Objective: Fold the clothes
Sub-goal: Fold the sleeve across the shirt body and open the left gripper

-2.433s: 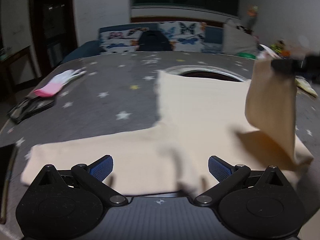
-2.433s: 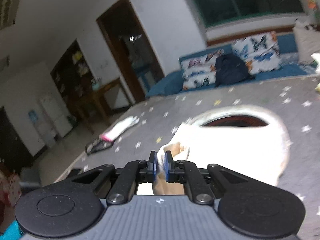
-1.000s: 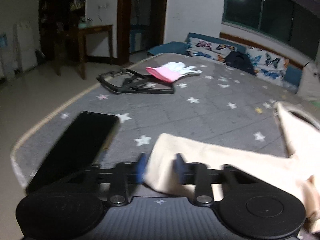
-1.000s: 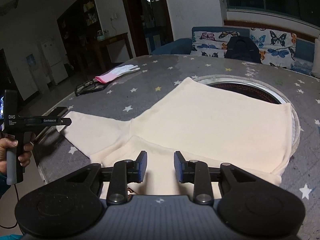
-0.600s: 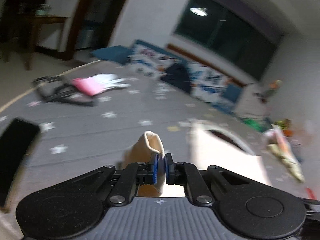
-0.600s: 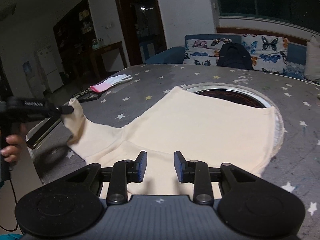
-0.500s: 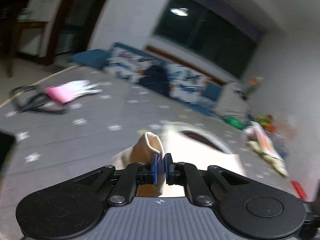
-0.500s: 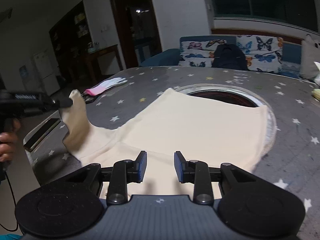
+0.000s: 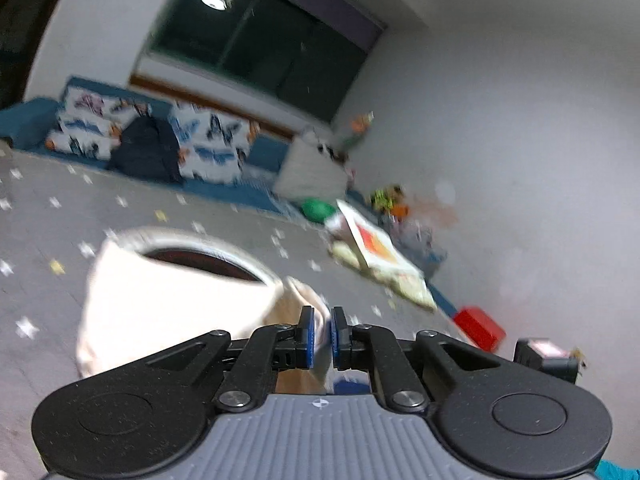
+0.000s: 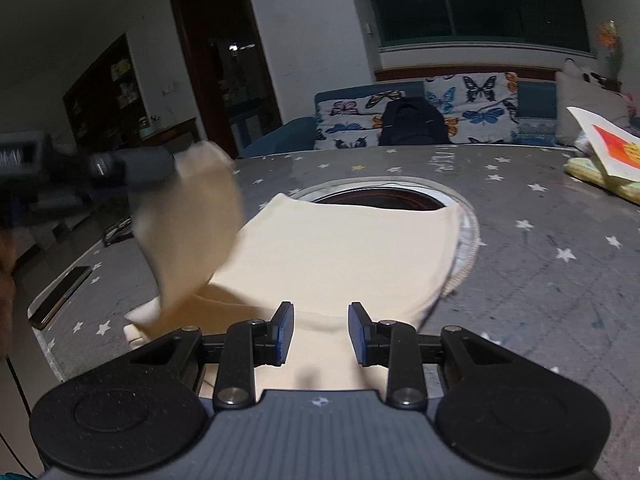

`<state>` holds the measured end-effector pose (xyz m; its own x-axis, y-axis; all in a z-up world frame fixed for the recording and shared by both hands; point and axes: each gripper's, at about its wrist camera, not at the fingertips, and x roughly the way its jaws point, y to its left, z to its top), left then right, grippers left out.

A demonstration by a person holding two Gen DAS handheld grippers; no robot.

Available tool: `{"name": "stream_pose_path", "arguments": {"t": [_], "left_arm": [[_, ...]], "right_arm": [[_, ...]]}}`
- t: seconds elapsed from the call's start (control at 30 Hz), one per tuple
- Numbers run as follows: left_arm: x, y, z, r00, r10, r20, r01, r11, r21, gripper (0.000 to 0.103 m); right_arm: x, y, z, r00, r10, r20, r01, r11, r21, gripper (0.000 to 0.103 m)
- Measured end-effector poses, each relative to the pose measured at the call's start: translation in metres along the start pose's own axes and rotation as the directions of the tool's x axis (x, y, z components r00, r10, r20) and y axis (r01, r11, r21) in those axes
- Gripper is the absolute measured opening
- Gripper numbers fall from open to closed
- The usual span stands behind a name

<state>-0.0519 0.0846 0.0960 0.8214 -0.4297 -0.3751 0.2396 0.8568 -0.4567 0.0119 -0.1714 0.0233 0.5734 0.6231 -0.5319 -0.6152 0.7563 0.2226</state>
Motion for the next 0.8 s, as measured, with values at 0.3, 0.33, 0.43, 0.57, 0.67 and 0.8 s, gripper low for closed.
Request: {"name": "stream_pose_path", "arguments": {"t": [0.3,0.33,0.43,0.57,0.67,0.8], "left_arm": [[0.0,0.021,-0.031,0.99,0.105,-0.091,-0.099,0.992,0.075,0.018],[-0.002,0.03,-0.033,0.986,0.138,-0.095,-0.131,0.989,0.075,0.018],[-0.007,0.054,-0.042,0.966,0.229,-0.117,-0.222,0.972,0.074,0.018],[-0.015,0.079,-0.056,0.93,0.331,-0.158,-0.321,0.943,0.085,0.018],[-0.025,0.089,-0.064,0.898,0.412,-0.152,-0.393,0.909,0.139,0.019],[-0.04,0.1,-0.066,0.874,0.466,-0.135,-0.447,0.882,0.149,0.019]], "right_arm": [[-0.009,-0.008,0.002,0.999,-0.032,0.027,0.032,0.999,0.005,0.03],[-0.007,-0.006,0.002,0.999,-0.025,0.025,0.025,1.0,-0.001,0.03],[0.003,0.004,-0.002,1.0,0.007,-0.001,-0.007,1.0,-0.031,0.03],[0.018,0.022,-0.012,0.998,0.038,-0.042,-0.041,0.995,-0.096,0.029],[0.029,0.029,-0.021,0.996,0.035,-0.086,-0.047,0.989,-0.139,0.029],[0.035,0.03,-0.027,0.993,0.019,-0.12,-0.039,0.985,-0.167,0.029]]}}
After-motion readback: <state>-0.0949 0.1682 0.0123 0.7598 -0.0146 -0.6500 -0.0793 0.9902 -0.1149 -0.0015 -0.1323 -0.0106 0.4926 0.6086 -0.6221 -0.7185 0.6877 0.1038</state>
